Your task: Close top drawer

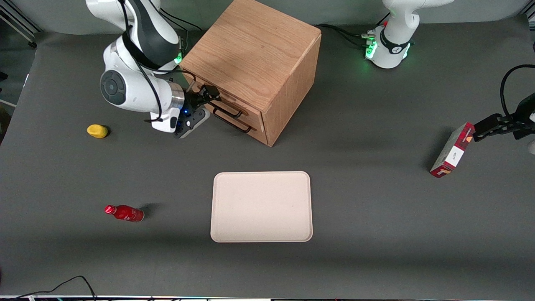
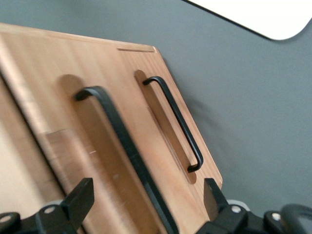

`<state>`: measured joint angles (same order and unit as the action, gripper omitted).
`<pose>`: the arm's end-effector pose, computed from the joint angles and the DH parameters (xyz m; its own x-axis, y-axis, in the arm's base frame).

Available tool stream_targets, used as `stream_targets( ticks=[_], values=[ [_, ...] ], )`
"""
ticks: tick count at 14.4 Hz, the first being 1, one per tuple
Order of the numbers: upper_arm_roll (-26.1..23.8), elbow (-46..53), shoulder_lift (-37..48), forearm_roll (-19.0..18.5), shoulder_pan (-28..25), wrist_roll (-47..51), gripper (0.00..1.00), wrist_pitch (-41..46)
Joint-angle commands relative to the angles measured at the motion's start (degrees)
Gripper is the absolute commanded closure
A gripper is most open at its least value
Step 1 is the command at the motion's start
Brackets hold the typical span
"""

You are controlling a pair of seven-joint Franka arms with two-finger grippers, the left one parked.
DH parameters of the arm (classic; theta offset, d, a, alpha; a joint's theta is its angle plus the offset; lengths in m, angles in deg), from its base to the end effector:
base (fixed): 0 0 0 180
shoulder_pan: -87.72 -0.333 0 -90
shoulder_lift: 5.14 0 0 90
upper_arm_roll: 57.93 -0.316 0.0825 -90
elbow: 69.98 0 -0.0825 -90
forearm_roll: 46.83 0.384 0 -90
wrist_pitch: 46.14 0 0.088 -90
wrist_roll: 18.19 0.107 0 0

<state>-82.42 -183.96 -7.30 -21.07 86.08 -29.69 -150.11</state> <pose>0.4717 0.2694 0.4372 0.8508 0.5051 -0.1453 0.4006 -0.8022 -0.4427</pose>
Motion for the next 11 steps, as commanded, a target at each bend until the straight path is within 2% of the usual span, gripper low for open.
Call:
stream_targets(
  ticks=[1, 3, 5, 9, 11],
  values=[
    [-0.2, 8.7, 0.1, -4.4, 0.6, 1.3, 0.0, 7.6],
    [0.5, 16.1, 0.2, -7.9, 0.6, 1.3, 0.0, 13.3],
    [2.4, 23.6, 0.7, -9.3, 0.6, 3.9, 0.0, 20.4],
    [3.1, 37.1, 3.6, -16.4, 0.5, 23.3, 0.0, 31.0],
    [4.6, 39.8, 6.4, -20.1, 0.6, 27.9, 0.0, 36.3]
  ],
)
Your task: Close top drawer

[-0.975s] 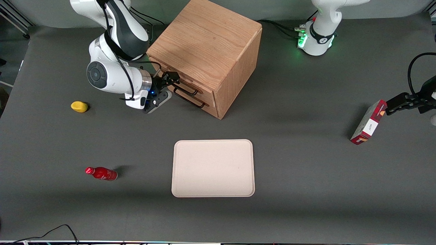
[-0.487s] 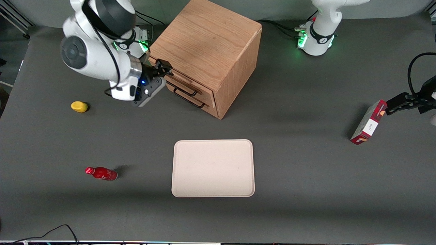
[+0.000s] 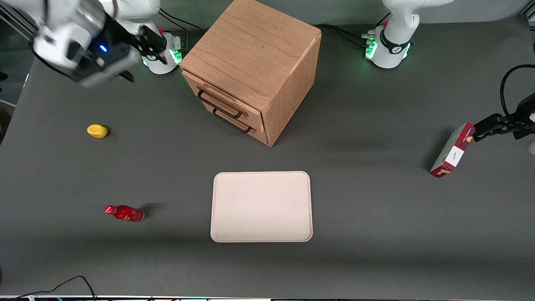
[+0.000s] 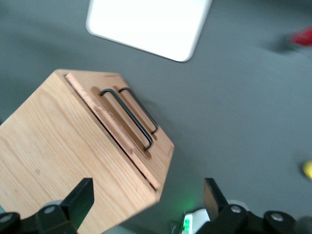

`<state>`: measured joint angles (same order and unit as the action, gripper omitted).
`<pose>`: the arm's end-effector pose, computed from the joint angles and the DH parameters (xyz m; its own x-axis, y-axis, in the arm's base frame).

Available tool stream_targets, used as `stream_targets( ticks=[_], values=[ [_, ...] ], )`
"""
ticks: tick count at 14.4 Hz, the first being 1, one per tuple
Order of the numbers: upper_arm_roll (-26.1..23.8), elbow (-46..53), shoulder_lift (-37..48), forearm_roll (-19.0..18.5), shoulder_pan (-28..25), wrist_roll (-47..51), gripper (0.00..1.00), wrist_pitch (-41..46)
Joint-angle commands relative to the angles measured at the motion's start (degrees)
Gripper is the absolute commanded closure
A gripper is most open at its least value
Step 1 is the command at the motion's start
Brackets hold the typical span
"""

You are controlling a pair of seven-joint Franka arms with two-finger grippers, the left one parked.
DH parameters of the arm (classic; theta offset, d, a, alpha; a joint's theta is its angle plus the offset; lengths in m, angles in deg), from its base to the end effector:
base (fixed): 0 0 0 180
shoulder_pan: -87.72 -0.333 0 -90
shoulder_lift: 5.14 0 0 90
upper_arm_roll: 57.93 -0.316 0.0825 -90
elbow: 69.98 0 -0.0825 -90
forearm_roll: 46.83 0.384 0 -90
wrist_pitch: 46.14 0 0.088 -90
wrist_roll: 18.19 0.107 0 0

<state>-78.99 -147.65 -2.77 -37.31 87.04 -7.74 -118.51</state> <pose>0.4572 0.2112 0.7180 0.9667 0.2444 -0.0761 0.2330 -0.9632 -0.1338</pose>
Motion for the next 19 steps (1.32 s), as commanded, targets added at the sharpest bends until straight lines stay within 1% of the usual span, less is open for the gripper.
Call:
stream_targets(
  ticks=[1, 4, 5, 6, 7, 9, 11, 12, 15, 17, 19],
  values=[
    [3.8, 3.3, 3.9, -4.6, -0.4, 6.3, 0.0, 5.7],
    [14.0, 2.8, 6.4, -5.9, -0.5, 5.9, 0.0, 6.4],
    [16.5, 1.9, 6.6, -5.9, -0.5, 5.6, 0.0, 6.4],
    [17.8, -0.4, 7.0, -5.9, -0.5, 5.7, 0.0, 5.6],
    [18.3, -2.9, 7.3, -5.9, -0.3, 6.0, 0.0, 4.2],
    [19.8, -11.0, 9.8, -6.0, 0.1, 5.9, 0.0, -2.1],
    [19.9, -20.7, 13.3, -6.1, 0.1, 6.0, 0.0, -9.6],
    [19.7, -23.7, 14.3, -6.6, 0.0, 6.0, 0.0, -11.9],
    [18.9, -24.5, 14.2, -10.0, -0.4, 5.9, 0.0, -12.3],
    [19.0, -23.8, 13.5, -10.4, -0.4, 5.8, 0.0, -12.1],
    [19.0, -20.4, 10.8, -10.4, -0.4, 5.9, 0.0, -10.8]
  ],
)
